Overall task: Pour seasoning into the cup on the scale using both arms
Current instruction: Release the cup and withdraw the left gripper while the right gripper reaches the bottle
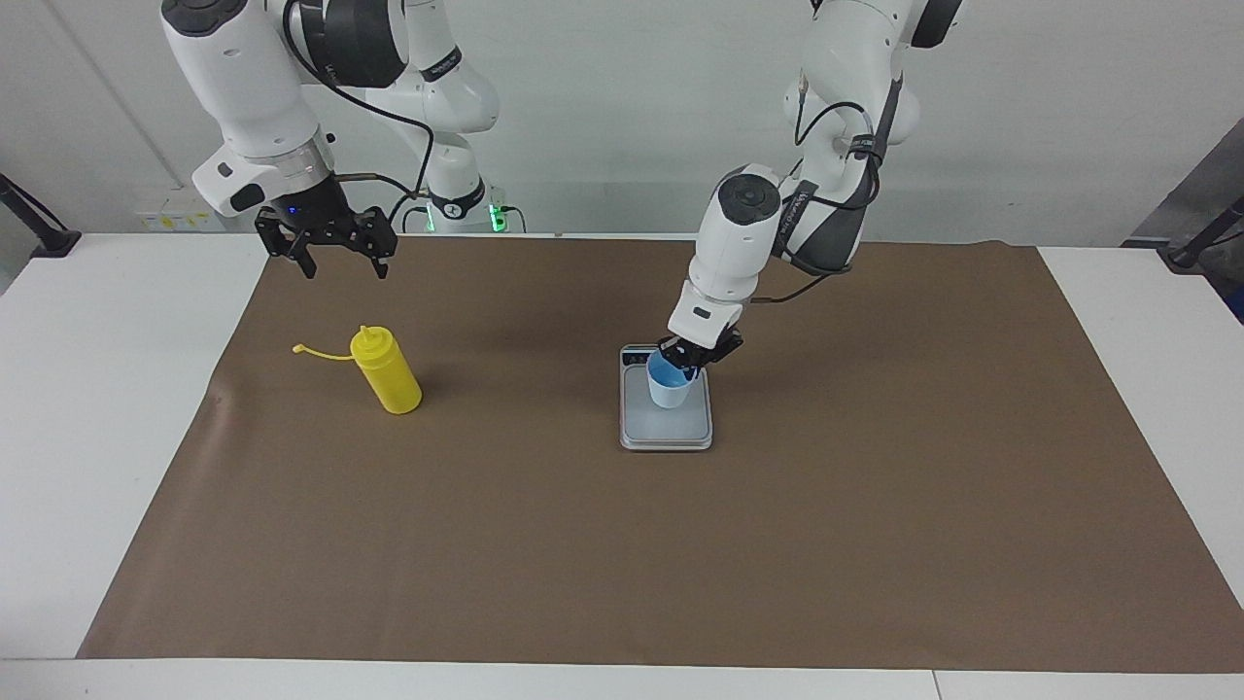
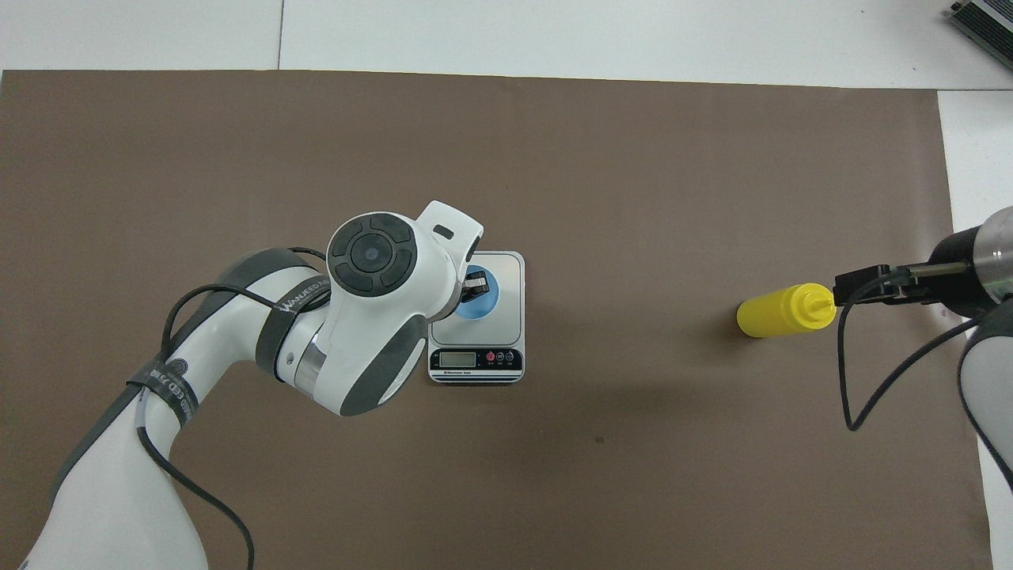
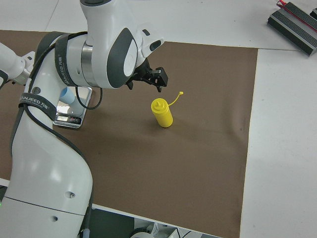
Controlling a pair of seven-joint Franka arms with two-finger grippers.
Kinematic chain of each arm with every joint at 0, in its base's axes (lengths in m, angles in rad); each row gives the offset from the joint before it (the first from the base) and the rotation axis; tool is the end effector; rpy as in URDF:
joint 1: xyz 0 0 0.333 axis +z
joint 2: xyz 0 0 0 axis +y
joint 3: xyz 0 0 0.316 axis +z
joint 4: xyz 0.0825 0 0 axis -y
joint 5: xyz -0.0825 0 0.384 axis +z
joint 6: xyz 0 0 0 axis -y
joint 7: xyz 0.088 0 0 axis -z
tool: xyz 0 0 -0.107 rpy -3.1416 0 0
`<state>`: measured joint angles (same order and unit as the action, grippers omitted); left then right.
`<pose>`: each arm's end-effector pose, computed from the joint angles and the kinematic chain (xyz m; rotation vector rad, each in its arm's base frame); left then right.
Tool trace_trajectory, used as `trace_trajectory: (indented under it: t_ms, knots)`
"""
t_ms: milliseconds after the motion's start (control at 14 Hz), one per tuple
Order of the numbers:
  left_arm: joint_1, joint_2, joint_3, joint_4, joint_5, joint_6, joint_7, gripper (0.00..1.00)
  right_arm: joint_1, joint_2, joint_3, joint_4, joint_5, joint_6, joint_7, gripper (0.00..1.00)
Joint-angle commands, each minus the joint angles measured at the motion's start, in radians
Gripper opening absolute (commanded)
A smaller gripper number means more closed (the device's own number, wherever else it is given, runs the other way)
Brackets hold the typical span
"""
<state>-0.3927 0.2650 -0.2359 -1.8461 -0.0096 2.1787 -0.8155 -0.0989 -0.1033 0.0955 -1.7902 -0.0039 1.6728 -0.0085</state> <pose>0.5134 -0.3630 0.3931 3.0248 0.3070 0.0159 0.5271 0.0000 0.5848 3.1279 0.0077 -0.0229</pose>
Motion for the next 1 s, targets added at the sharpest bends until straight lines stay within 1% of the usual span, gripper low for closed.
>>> trace_trajectory:
  t_ms: [0,286,357,429,571,643,857,929]
  knots:
    - [-0.017,-0.029,0.012,-0.042,0.025,0.035,-0.025,0.0,-0.013,-0.035,0.006,-0.044,0.027,0.027,-0.031,1.0]
    - [-0.018,-0.024,0.012,-0.053,0.026,0.05,-0.025,0.0,-0.045,-0.061,0.004,-0.109,0.031,0.096,-0.19,1.0]
    - [-0.024,-0.024,0.012,-0.051,0.027,0.05,-0.024,0.02,-0.056,-0.068,0.003,-0.127,0.069,0.113,-0.233,1.0]
    - [-0.024,-0.024,0.012,-0.051,0.027,0.05,-0.024,0.2,-0.079,-0.078,0.003,-0.15,0.115,0.134,-0.278,1.0]
    - [-0.025,-0.024,0.012,-0.051,0.028,0.052,-0.022,0.84,-0.105,-0.091,0.003,-0.191,0.14,0.18,-0.374,1.0]
    - [-0.025,-0.024,0.012,-0.05,0.027,0.052,-0.024,1.0,-0.119,-0.096,0.001,-0.213,0.142,0.205,-0.417,1.0]
    - [-0.009,-0.038,0.02,-0.03,0.028,0.014,-0.021,1.0,-0.162,-0.127,0.0,-0.308,0.208,0.309,-0.597,1.0]
    - [0.006,-0.059,0.024,-0.006,0.034,-0.034,-0.013,1.0,-0.176,-0.131,-0.002,-0.339,0.231,0.346,-0.666,1.0]
